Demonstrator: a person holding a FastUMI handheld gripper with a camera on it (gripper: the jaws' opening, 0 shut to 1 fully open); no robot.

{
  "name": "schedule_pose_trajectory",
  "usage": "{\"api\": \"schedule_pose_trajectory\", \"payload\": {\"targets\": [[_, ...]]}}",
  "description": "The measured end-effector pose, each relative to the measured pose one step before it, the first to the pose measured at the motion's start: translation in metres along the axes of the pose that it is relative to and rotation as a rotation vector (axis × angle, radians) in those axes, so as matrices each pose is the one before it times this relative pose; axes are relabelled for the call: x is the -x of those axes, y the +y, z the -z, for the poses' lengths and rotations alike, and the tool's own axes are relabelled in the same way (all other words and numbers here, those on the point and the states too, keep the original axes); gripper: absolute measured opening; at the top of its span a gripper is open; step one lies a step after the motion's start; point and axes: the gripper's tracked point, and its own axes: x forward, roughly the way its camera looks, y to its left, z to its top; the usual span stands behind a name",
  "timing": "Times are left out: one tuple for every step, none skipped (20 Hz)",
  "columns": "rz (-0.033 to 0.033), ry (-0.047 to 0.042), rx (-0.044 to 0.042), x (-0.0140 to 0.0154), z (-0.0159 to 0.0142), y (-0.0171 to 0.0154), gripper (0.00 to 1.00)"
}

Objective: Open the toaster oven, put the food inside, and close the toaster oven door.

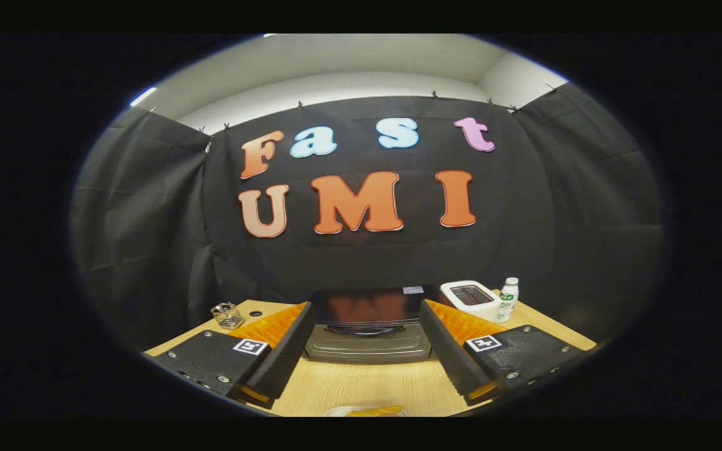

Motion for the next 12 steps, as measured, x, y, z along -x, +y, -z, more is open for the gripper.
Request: {"api": "schedule_pose_trajectory", "payload": {"targets": [[-0.00342, 0.01098, 0.00558, -0.0095, 0.00364, 0.0031, 0.99], [-0.00039, 0.01183, 0.00752, -0.0105, 0.00593, 0.00187, 0.99], [0.00417, 0.01977, 0.00564, -0.01142, 0.00682, 0.00104, 0.99], [-0.0007, 0.02016, 0.00868, -0.01125, 0.00752, 0.00154, 0.99], [0.0034, 0.02033, 0.01346, -0.01312, 0.00752, 0.00103, 0.99], [0.00922, 0.01385, 0.01797, -0.01087, 0.00539, -0.00119, 0.99], [0.02014, 0.00775, 0.01426, -0.0118, 0.00354, -0.0031, 0.99], [0.01771, 0.01079, 0.00765, -0.01151, 0.00563, -0.00243, 0.99], [0.00461, 0.01276, -0.00043, -0.01032, 0.00481, 0.00015, 0.99], [-0.00343, 0.01761, -0.00305, -0.00942, 0.00626, 0.00269, 0.99], [0.00083, 0.02289, -0.00302, -0.00935, 0.00725, 0.00069, 0.99], [0.00538, 0.02321, 0.00365, -0.00794, 0.0075, -0.00055, 0.99]]}}
